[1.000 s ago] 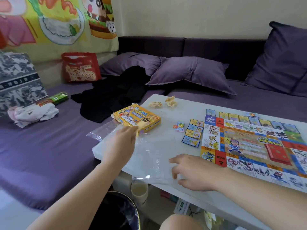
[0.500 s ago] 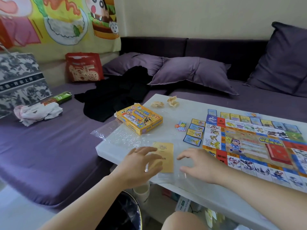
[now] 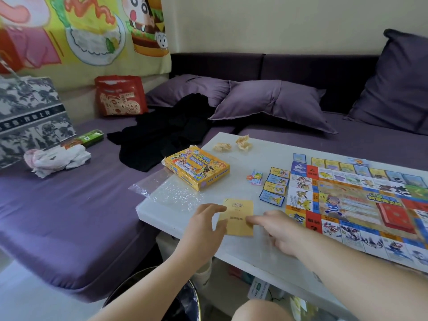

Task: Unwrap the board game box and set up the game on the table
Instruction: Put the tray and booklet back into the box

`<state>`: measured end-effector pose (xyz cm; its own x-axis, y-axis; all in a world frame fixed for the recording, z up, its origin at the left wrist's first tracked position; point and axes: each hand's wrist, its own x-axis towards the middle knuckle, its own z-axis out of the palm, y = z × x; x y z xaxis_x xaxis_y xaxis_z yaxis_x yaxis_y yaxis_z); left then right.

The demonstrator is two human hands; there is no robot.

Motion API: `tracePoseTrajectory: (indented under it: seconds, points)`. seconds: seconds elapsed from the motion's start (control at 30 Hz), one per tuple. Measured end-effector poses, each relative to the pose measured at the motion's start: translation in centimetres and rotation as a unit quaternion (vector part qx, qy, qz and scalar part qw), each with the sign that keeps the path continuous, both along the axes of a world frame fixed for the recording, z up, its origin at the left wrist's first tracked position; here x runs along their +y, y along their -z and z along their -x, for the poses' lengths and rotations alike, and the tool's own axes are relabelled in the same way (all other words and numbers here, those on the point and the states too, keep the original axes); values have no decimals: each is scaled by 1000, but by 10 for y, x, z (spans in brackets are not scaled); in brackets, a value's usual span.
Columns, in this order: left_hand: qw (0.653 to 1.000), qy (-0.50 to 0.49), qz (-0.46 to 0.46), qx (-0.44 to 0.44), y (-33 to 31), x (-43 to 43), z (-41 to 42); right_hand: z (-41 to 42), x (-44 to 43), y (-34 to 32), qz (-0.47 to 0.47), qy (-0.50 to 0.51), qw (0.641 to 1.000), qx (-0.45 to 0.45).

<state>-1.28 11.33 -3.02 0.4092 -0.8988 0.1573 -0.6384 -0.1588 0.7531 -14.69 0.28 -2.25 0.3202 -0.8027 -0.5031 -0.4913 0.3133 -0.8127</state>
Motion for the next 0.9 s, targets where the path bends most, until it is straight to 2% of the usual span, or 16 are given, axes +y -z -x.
tracePoseTrajectory:
  seconds: [0.1, 0.2, 0.33, 0.47, 0.53, 0.63, 0.7, 0.83, 0.9]
  points:
    - [1000, 9, 27, 11, -7, -1, 11, 4, 2, -8, -46, 49, 995, -80]
    - [997, 22, 76, 7, -21, -8, 17, 9, -2, -31, -96, 48, 978, -177]
    - [991, 19, 134, -6, -47, -29, 9, 14, -20, -61, -108, 60, 966, -226]
    - [968, -26, 207, 143, -75, -58, -5, 7, -46, -85, -84, 74, 957, -269]
    - [961, -89, 190, 178, -77, -77, -23, 0, -59, -94, -69, 78, 952, -286]
    - [961, -172, 93, 195, -63, -106, -59, -13, -81, -101, -36, 92, 957, -274]
    - [942, -210, 39, 257, -54, -118, -77, -25, -96, -101, -19, 91, 960, -264]
    - [914, -246, -4, 322, -34, -140, -104, -63, -126, -89, -19, 73, 962, -263]
    - [918, -269, -5, 292, -24, -148, -113, -88, -142, -77, -14, 51, 966, -253]
